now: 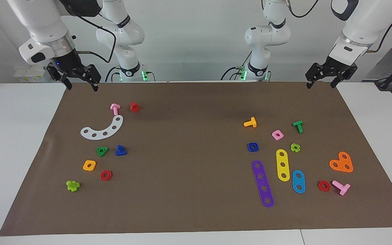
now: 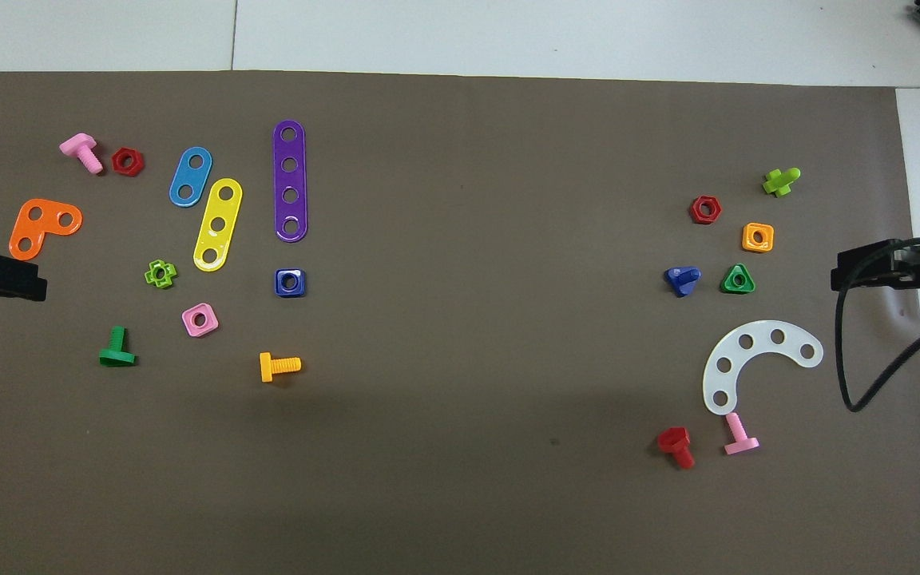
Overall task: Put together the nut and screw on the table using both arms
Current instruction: 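Reach the right gripper down to the blue bolt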
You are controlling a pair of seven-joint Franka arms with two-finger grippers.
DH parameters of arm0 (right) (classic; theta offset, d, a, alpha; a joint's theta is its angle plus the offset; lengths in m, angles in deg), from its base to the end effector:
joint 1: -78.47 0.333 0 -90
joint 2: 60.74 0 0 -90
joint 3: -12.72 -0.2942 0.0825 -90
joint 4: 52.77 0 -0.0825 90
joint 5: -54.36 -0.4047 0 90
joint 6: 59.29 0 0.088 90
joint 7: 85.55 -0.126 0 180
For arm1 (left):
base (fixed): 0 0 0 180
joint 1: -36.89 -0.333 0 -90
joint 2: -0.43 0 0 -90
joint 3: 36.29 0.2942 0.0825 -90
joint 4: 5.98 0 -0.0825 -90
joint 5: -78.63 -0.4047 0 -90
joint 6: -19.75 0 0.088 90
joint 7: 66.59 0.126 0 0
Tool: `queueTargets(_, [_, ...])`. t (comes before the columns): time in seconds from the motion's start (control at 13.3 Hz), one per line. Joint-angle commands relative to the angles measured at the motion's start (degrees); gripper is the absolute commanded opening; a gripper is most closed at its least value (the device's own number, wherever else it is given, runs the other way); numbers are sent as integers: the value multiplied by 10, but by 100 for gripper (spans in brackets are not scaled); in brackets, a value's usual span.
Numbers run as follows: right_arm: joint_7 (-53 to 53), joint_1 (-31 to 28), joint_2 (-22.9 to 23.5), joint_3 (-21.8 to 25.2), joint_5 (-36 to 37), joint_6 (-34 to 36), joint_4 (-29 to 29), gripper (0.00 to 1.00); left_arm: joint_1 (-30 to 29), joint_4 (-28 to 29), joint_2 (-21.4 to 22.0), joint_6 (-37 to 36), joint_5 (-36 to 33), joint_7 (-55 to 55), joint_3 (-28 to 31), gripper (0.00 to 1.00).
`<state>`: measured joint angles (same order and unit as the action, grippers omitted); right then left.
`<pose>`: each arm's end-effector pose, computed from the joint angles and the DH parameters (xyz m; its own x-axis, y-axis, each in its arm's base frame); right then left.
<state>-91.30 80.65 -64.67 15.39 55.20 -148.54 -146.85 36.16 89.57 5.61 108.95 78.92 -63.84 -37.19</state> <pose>0.5530 -0.0073 0.5862 0.9940 -0.1087 -0.0146 -0.1085 -0.9940 0.0130 0.5462 -0.0026 0.5856 0.9985 -0.0509 -0.0202 -0.0508 -0.9987 0.0046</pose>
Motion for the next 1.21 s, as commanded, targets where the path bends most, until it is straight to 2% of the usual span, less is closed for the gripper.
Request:
queueTargets(0.0, [-8, -2, -13, -5, 4, -15, -16, 100, -2, -1, 1, -7, -12, -6, -2, 100])
queueTargets(0.38, [-9, -2, -20, -6, 2, -20, -35, 100, -2, -1, 0, -7, -12, -6, -2, 100])
queueTargets(0.6, [1, -2, -25, -6, 0, -79, -66, 100, -2, -1, 1, -7, -12, -6, -2, 100])
queueTargets(0.68, [10, -1, -14, -6, -14, -105, -73, 100, -2, -1, 1, -7, -12, -6, -2, 100])
queueTargets(0.83, [56, -2, -4, -6, -30, -189, -130, 100, -2, -1, 1, -7, -12, -6, -2, 100])
queueTargets(0.9, [76, -2, 16, -6, -30, -209, -144, 100, -2, -1, 1, -7, -12, -6, -2, 100])
queueTargets(1.13, [126, 0, 76, -6, -30, -272, -152, 100, -2, -1, 1, -7, -12, -6, -2, 100])
